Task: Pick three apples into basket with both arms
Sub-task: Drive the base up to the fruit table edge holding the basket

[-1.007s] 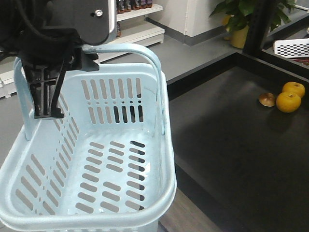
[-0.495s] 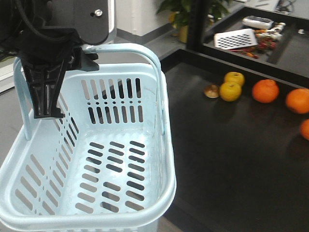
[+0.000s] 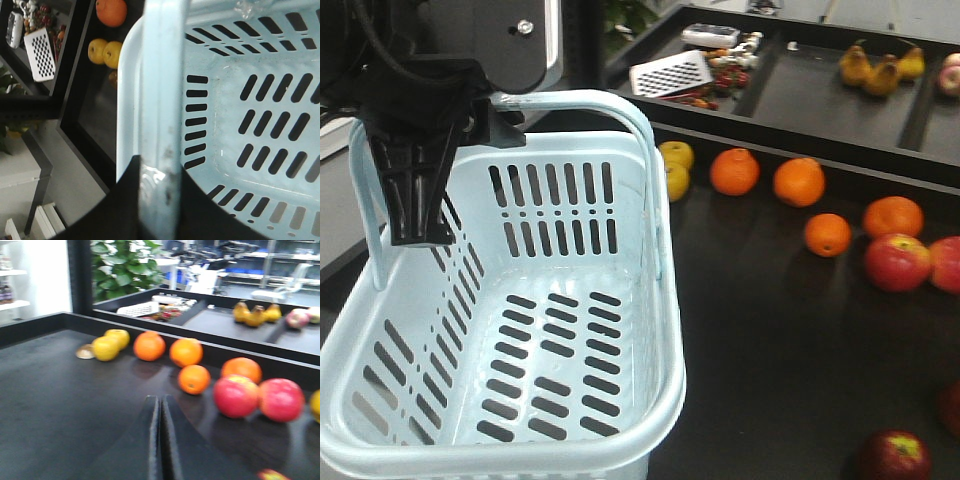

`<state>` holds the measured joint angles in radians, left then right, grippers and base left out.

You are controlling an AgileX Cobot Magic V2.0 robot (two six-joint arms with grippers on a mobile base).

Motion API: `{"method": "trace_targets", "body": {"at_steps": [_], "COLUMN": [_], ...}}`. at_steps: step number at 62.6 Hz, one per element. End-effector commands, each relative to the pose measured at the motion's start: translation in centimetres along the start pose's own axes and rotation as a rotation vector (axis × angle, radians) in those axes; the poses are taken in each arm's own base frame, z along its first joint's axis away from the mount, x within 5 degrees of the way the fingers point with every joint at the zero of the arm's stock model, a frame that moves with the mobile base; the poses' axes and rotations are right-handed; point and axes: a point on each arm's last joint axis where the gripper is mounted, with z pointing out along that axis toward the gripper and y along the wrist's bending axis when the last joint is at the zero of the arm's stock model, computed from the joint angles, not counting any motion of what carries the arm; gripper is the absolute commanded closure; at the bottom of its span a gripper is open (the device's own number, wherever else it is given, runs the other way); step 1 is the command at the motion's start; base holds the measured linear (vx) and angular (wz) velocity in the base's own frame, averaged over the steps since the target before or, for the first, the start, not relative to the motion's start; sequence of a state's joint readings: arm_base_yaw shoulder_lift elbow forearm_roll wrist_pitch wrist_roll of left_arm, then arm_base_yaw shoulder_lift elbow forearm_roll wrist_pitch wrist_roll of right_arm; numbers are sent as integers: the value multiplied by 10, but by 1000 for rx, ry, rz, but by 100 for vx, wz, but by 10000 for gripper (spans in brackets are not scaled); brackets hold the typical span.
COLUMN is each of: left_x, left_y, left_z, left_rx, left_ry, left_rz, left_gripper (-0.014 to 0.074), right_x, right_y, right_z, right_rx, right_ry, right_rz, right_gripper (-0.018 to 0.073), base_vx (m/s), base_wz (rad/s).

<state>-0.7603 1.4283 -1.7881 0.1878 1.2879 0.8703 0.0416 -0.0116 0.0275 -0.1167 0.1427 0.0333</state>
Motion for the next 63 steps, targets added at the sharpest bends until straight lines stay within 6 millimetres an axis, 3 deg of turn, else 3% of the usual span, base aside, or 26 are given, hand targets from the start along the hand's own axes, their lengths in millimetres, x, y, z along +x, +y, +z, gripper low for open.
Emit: {"method": "trace_targets", "body": {"at_steps": [1,37,63], "left_x": [-1,-1,-1], "left_y": [6,6,6], "left_z": [-22,-22,-21], "left_rx": [-83,-83,-83], "left_ry": [-60,-60,-59], "left_rz": [-20,-20,-20], "left_gripper": [603,603,603], "right_x": [-3,-3,-3], "right_y": [0,0,0], "right_z": [0,0,0], "right_rx": [6,6,6], "right_ry": [-76,-76,-76], "right_rz": [-14,-14,-14], "right_gripper": [568,568,568], "base_vx": [5,4,0], "base_wz": [-46,-38,-7]}}
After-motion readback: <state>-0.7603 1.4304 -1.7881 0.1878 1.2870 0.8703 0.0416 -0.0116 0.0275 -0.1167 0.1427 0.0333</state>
